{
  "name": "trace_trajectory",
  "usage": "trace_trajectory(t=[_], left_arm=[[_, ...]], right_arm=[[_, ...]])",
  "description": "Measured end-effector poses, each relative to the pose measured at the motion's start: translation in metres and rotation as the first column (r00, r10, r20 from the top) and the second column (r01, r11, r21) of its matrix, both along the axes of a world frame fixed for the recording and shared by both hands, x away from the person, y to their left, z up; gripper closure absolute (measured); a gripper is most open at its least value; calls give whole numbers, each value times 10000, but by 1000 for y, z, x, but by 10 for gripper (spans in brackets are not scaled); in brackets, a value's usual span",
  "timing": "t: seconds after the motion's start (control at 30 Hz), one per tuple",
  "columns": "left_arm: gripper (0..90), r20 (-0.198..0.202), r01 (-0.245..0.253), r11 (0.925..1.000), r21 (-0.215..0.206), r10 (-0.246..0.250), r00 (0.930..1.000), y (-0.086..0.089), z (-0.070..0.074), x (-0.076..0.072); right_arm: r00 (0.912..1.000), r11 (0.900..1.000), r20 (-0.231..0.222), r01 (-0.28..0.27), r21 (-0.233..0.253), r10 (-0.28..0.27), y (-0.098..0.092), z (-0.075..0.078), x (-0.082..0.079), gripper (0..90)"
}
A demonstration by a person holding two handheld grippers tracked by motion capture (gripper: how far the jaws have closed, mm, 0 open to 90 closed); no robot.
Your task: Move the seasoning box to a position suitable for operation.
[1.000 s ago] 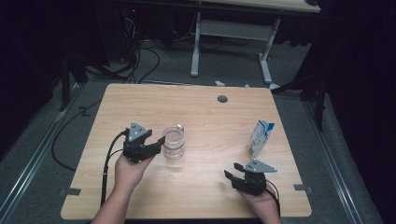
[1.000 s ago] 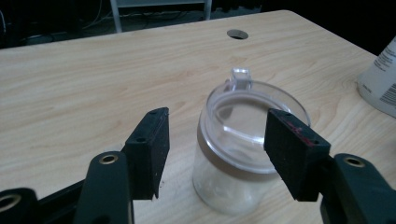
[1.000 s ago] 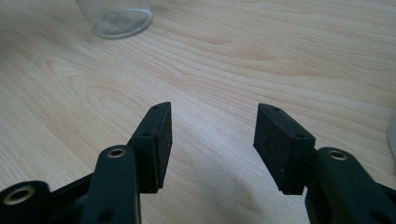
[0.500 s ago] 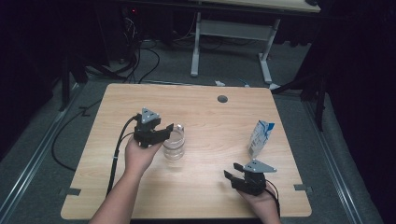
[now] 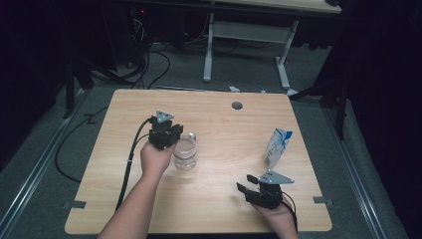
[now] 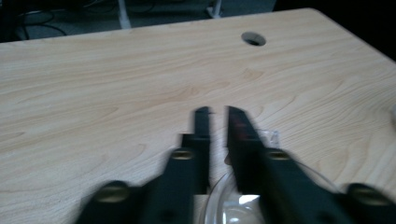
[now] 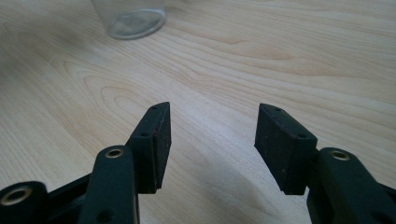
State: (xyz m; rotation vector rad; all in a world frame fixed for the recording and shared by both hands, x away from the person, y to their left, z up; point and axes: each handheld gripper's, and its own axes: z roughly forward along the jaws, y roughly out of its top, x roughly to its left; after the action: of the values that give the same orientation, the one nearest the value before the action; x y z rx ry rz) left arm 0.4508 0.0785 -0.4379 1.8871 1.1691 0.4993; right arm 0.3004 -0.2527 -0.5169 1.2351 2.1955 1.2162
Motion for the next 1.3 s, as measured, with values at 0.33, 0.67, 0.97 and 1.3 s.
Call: trace_trajectory(t=[0.33, 0.67, 0.97, 1.3], left_arm=[[900, -24, 315, 9971, 690, -314, 9995, -20, 6, 2], [900, -312, 369, 9938, 1053, -337, 9989, -28, 0, 2], [900, -405, 323, 9941, 1032, -283, 9988, -28, -1, -1], [900, -437, 318, 9950, 945, -278, 9987, -24, 0, -19]], right_arm=[[10000, 10000, 49, -37, 19, 37, 1, 0, -1, 460], [9999, 9999, 96, -85, -62, 86, 2, 1, -1, 457], [9998, 9999, 179, -117, -92, 119, 4, 2, -2, 456], [9997, 9998, 191, -167, -131, 170, 5, 3, -3, 456]])
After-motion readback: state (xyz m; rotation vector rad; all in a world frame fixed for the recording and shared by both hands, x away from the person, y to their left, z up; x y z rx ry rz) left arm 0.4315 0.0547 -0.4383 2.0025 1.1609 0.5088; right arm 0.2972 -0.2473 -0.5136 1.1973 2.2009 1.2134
